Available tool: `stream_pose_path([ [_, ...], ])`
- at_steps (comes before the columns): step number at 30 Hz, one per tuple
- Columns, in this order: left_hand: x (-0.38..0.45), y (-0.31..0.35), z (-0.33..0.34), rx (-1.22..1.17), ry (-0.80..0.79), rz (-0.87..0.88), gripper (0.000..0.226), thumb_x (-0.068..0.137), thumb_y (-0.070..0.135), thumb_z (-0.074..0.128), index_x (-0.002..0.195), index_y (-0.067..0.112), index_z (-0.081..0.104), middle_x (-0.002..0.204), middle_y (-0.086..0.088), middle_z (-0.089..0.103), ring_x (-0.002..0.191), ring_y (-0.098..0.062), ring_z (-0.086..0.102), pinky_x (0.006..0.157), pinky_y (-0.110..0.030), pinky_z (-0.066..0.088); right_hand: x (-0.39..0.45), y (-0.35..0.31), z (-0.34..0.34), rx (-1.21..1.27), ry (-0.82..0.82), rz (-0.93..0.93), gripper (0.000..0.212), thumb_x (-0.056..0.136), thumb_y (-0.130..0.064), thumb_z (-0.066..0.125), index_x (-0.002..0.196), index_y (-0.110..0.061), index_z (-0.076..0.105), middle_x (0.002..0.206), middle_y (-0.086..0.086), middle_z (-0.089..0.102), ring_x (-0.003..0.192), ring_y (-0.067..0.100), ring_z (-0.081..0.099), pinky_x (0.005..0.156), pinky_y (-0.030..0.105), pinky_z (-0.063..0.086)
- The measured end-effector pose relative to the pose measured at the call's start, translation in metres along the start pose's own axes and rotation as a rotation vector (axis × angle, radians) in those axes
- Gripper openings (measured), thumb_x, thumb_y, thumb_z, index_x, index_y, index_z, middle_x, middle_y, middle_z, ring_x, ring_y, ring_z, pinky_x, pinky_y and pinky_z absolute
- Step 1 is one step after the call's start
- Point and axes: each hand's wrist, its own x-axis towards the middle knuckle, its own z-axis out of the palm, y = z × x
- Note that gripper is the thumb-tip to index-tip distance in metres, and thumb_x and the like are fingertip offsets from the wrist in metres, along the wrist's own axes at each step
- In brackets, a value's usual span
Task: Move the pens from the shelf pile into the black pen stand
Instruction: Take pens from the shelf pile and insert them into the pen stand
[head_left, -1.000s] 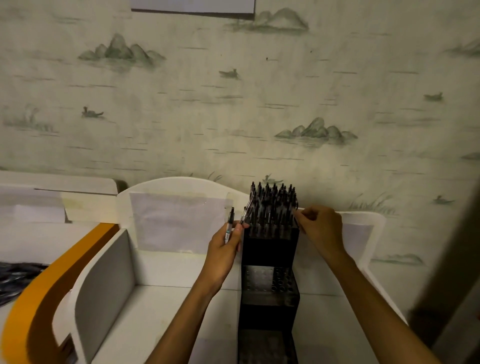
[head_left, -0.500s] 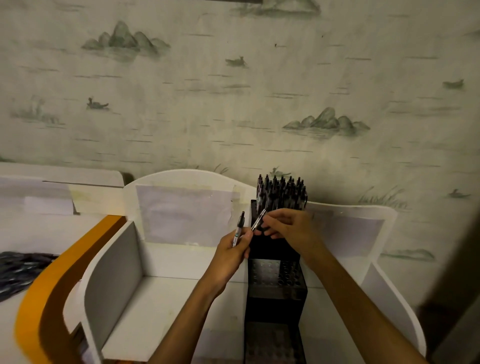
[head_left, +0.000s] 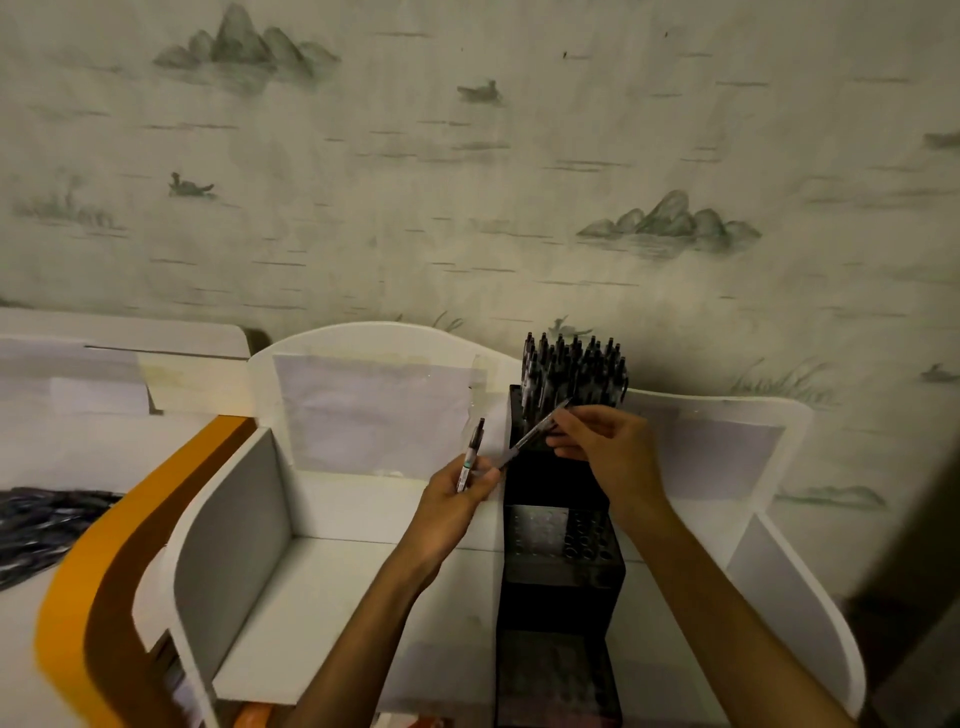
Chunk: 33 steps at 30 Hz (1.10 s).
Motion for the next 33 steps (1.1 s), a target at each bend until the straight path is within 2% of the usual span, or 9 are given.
stream_pose_path([
  [3, 0.002, -0.011, -0.009, 0.028, 0.034, -0.035, 0.022, 0.102, 0.030, 0.053, 0.103, 0.011, 0.065, 0.078, 0.005, 0.057, 0.062, -0.006, 0.045, 0.055, -0.014, 0.036, 0.001, 0.005, -0.006, -0.049, 0.060, -0.072, 0.017, 0.085, -0.017, 0.072, 0.097, -0.005, 0.074, 0.082, 0.005, 0.076, 0.074, 0.020, 0.074, 0.070, 0.030, 0.061],
  [9, 0.002, -0.022, -0.015, 0.007, 0.074, -0.069, 0.028, 0.104, 0.037, 0.046, 0.103, 0.015, 0.064, 0.072, 0.001, 0.055, 0.057, -0.007, 0.041, 0.048, -0.016, 0.034, -0.005, 0.029, -0.001, -0.421, -0.010, -0.233, 0.015, 0.086, -0.019, 0.072, 0.098, -0.010, 0.076, 0.082, -0.002, 0.074, 0.068, 0.005, 0.070, 0.073, 0.026, 0.060],
  [12, -0.002, -0.023, -0.015, 0.005, 0.078, -0.038, 0.025, 0.103, 0.034, 0.049, 0.104, 0.014, 0.062, 0.064, 0.006, 0.050, 0.053, -0.005, 0.041, 0.047, -0.012, 0.035, -0.008, 0.036, 0.003, -0.487, -0.012, -0.278, 0.017, 0.086, -0.021, 0.073, 0.098, -0.010, 0.076, 0.079, -0.006, 0.073, 0.068, 0.000, 0.068, 0.072, 0.020, 0.058],
  [15, -0.003, -0.026, -0.017, 0.027, 0.068, -0.028, 0.027, 0.103, 0.032, 0.050, 0.101, 0.009, 0.063, 0.063, 0.006, 0.047, 0.054, -0.004, 0.040, 0.048, -0.011, 0.036, -0.008, 0.039, 0.006, -0.524, -0.009, -0.305, 0.016, 0.085, -0.021, 0.074, 0.097, -0.011, 0.076, 0.079, -0.005, 0.074, 0.067, 0.000, 0.068, 0.071, 0.020, 0.058],
  [21, -0.004, -0.030, -0.019, 0.031, 0.045, -0.033, 0.026, 0.102, 0.028, 0.051, 0.092, 0.010, 0.066, 0.056, 0.010, 0.045, 0.051, -0.004, 0.038, 0.047, -0.011, 0.033, -0.008, 0.043, 0.013, -0.560, -0.026, -0.297, 0.014, 0.085, -0.021, 0.074, 0.094, -0.011, 0.077, 0.077, -0.002, 0.074, 0.068, 0.003, 0.069, 0.074, 0.022, 0.058],
  [25, -0.006, -0.026, -0.017, 0.016, 0.057, -0.001, 0.026, 0.103, 0.032, 0.050, 0.096, 0.011, 0.064, 0.056, 0.013, 0.046, 0.048, -0.001, 0.040, 0.048, -0.012, 0.036, -0.009, 0.053, 0.016, -0.637, -0.064, -0.259, 0.014, 0.085, -0.025, 0.075, 0.089, -0.012, 0.078, 0.078, -0.002, 0.075, 0.069, 0.006, 0.068, 0.075, 0.023, 0.057],
  [30, -0.002, -0.026, -0.016, 0.040, 0.043, -0.007, 0.030, 0.101, 0.035, 0.053, 0.100, 0.006, 0.061, 0.067, 0.003, 0.048, 0.055, -0.002, 0.040, 0.051, -0.013, 0.037, -0.014, 0.066, 0.016, -0.666, -0.106, -0.198, 0.014, 0.085, -0.028, 0.074, 0.084, -0.014, 0.078, 0.072, -0.004, 0.073, 0.064, 0.006, 0.066, 0.073, 0.024, 0.056],
  [33, -0.002, -0.027, -0.014, 0.029, 0.000, -0.025, 0.026, 0.102, 0.035, 0.051, 0.098, 0.012, 0.062, 0.067, 0.004, 0.048, 0.057, -0.004, 0.041, 0.052, -0.014, 0.035, -0.014, 0.070, 0.014, -0.681, -0.117, -0.184, 0.017, 0.085, -0.030, 0.074, 0.080, -0.014, 0.078, 0.067, -0.005, 0.071, 0.061, 0.006, 0.065, 0.071, 0.023, 0.054],
])
